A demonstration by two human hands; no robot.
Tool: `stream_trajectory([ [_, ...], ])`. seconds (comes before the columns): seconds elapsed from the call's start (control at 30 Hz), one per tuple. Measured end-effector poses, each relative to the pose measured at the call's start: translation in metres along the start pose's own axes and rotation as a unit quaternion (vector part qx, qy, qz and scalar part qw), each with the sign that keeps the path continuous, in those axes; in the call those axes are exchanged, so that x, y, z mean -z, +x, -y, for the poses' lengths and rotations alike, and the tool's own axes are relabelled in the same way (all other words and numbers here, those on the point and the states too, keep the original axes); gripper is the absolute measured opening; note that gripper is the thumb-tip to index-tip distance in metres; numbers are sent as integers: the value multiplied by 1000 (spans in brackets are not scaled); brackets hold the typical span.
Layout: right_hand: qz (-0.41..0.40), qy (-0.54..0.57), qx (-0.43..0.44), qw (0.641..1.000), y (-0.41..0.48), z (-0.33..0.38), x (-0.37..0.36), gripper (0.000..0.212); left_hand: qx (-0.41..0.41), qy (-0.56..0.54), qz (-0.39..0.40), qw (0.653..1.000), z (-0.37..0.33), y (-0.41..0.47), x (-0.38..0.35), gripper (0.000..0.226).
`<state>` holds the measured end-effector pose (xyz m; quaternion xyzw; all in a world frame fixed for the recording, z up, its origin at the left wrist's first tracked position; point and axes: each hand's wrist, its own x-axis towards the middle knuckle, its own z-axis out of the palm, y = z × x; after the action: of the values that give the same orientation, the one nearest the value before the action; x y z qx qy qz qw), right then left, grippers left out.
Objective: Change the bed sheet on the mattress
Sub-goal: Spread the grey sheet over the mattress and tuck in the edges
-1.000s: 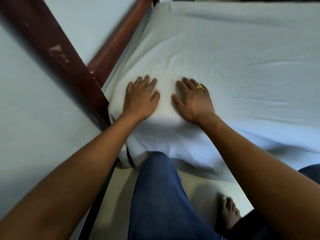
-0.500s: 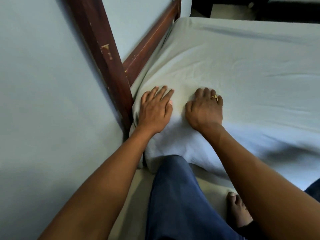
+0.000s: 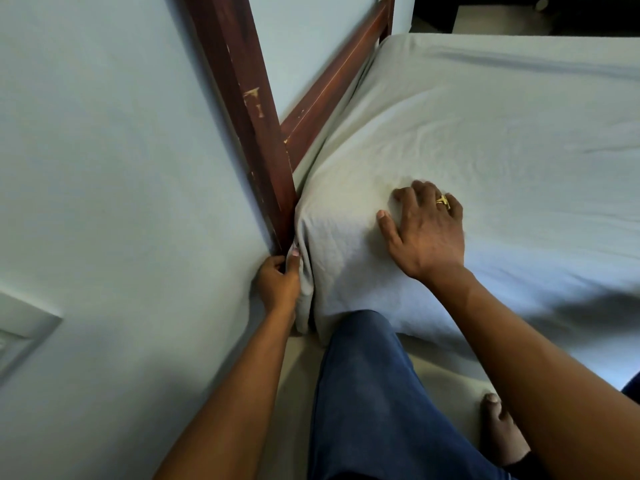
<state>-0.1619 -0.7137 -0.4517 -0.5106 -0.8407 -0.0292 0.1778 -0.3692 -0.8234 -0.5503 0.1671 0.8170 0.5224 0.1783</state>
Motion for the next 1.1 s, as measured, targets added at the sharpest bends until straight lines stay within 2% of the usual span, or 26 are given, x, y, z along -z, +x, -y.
stream_trajectory([
  [0.07, -1, -2, 2, 1000, 0, 0, 0, 52, -11, -5, 5, 1000, 7, 7, 0, 14],
  [0.13, -6, -3, 4, 1000, 1, 0, -1, 51, 22, -93, 47, 994, 16, 13, 6, 9],
  [0.2, -12, -3, 3, 1000, 1, 0, -2, 51, 126, -213, 124, 961, 25, 20, 9, 19],
  [0.23, -14, -3, 3, 1000, 0, 0, -2, 51, 199, -236, 157, 938, 28, 23, 10, 28],
  [0.3, -14, -3, 1, 1000, -1, 0, -2, 52, 316, -207, 208, 902, 29, 28, 9, 46],
  [0.33, -15, -3, 2, 1000, -1, 0, -3, 52, 338, -171, 224, 898, 26, 30, 7, 49],
  [0.43, -12, -1, 3, 1000, 0, -1, -4, 53, 294, -98, 238, 921, 10, 34, 1, 37],
  [0.5, -9, -1, 3, 1000, -1, -1, -5, 55, 252, 41, 211, 944, 9, 31, -3, 39],
  [0.57, -7, 0, 4, 1000, -1, -2, -3, 56, 176, 112, 101, 973, 18, 17, -7, 34],
  [0.63, -7, -1, 4, 1000, 0, -2, -3, 57, 78, 55, -11, 995, 29, -5, -7, 27],
  [0.7, -6, -2, 5, 1000, 0, -3, -4, 57, -50, -18, -154, 987, 35, -28, -4, 25],
  [0.73, -6, -1, 6, 1000, 0, -3, -5, 58, -119, -31, -189, 974, 34, -39, -1, 20],
  [0.8, -11, 1, 5, 1000, 0, -2, -5, 57, -227, -23, -177, 957, 33, -50, 0, 12],
  [0.87, -13, 2, 4, 1000, 0, -2, -5, 57, -275, 2, -131, 953, 29, -48, -10, 9],
  [1.03, -20, 2, 11, 1000, 0, -2, -6, 56, -204, -15, -87, 975, 28, -25, -36, 25],
  [1.1, -26, 3, 9, 1000, 0, -1, -6, 57, -202, -6, -82, 976, 27, -23, -41, 31],
])
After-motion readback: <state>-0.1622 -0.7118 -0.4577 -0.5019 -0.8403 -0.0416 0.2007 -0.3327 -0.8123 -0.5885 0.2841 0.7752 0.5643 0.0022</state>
